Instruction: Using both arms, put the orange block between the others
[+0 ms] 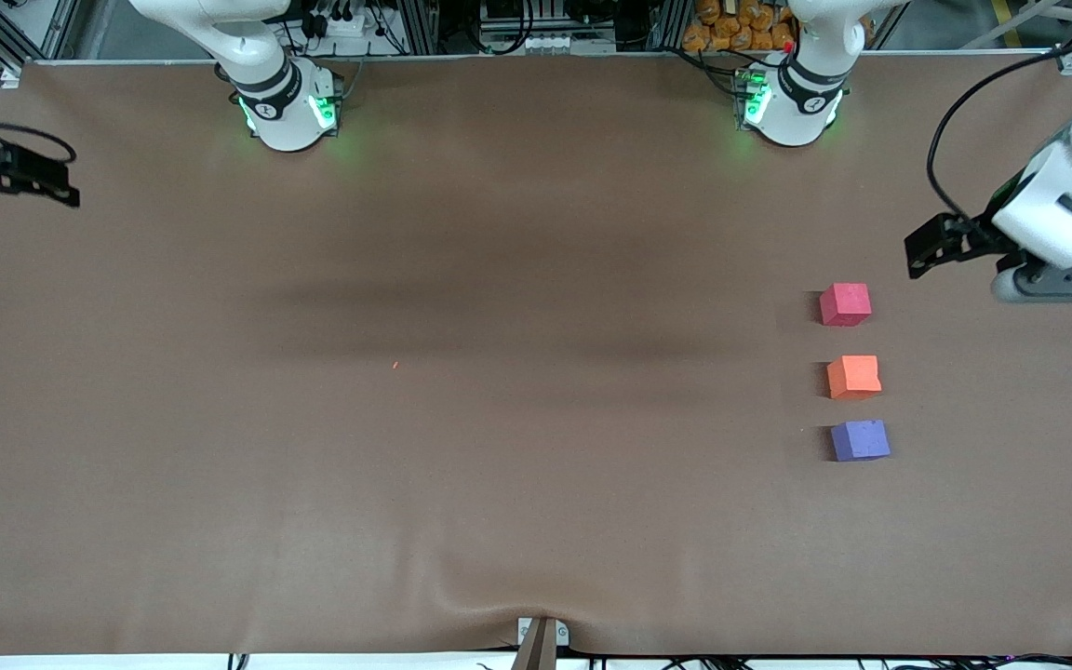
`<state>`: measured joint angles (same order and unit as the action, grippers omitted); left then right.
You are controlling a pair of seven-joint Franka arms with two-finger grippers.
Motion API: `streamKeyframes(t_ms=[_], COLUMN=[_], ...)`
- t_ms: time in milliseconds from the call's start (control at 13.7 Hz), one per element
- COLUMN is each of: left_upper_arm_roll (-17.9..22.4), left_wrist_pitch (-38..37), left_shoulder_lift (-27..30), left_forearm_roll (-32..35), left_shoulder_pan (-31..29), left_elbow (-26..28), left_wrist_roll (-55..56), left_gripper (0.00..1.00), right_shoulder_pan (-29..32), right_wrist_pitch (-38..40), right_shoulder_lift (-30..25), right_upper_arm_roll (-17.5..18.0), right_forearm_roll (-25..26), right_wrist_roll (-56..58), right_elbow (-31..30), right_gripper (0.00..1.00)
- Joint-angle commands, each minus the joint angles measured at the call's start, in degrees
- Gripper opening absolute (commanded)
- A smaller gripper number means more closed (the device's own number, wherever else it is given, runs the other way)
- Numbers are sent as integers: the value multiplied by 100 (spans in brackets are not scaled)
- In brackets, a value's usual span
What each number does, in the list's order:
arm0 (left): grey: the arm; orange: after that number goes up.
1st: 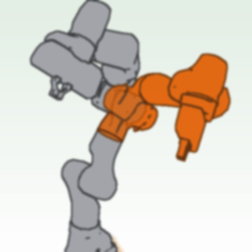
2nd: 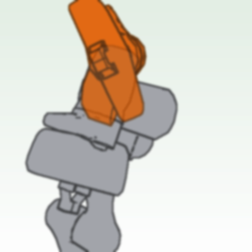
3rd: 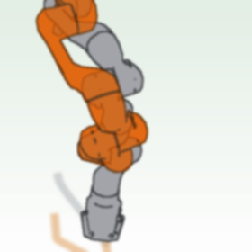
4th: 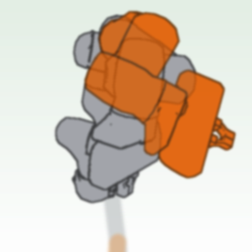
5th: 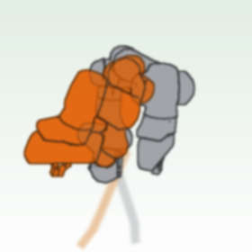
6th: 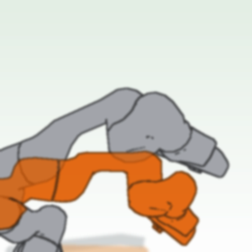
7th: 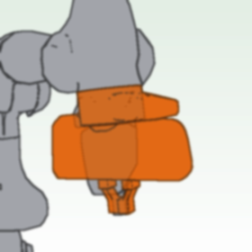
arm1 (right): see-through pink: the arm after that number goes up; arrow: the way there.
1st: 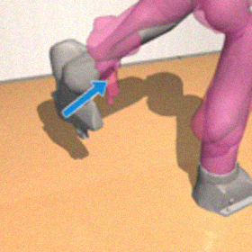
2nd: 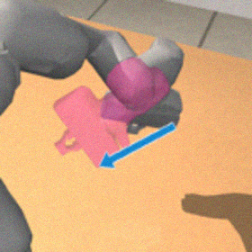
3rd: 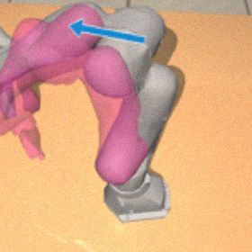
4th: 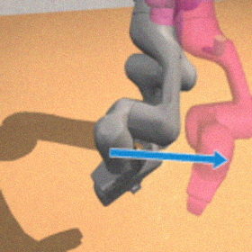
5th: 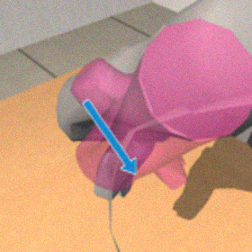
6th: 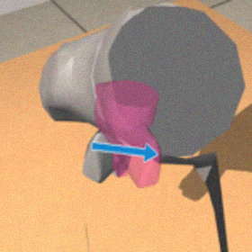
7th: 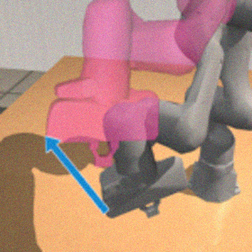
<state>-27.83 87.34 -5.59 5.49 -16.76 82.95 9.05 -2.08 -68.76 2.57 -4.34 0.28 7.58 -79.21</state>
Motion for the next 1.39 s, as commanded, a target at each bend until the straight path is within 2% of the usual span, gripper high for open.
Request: streamKeyframes(t_ms=[0, 73, 220, 366, 585, 878, 1317], left_upper_arm_roll=[49, 232, 1205, 1656, 2692, 3090, 3064], left_wrist_pitch=[-86, -86, -200, -261, -218, -218, -306], left_shoulder_lift=[329, 392, 436, 541, 769, 1051, 1235], left_forearm_roll=[-145, -136, -180, -321, -680, -690, -664], left_shoulder_pan=[-21, 180, 1039, 1472, 2254, 2651, 2634], left_elbow=[54, 98, 107, 142, 519, 923, 1046], left_wrist_roll=[-18, 26, 9, 9, 0, 18, -237], left_gripper=[100, 100, 100, 100, 100, 100, 100], right_shoulder_pan=[94, 94, 103, 103, 137, 173, 173], right_wrist_pitch=[398, 434, 460, 460, 452, 355, 302], right_shoulder_lift=[-124, -238, -397, -397, -406, -362, -345], right_upper_arm_roll=[38, 47, 47, 47, 47, 30, 38], right_forearm_roll=[-116, -107, -107, -125, -151, -143, -142], right_wrist_roll=[33, 33, 42, 42, 42, 24, 15], right_elbow=[257, 257, 231, 222, 222, 90, 99], right_gripper=[100, 100, 100, 100, 100, 100, 100])
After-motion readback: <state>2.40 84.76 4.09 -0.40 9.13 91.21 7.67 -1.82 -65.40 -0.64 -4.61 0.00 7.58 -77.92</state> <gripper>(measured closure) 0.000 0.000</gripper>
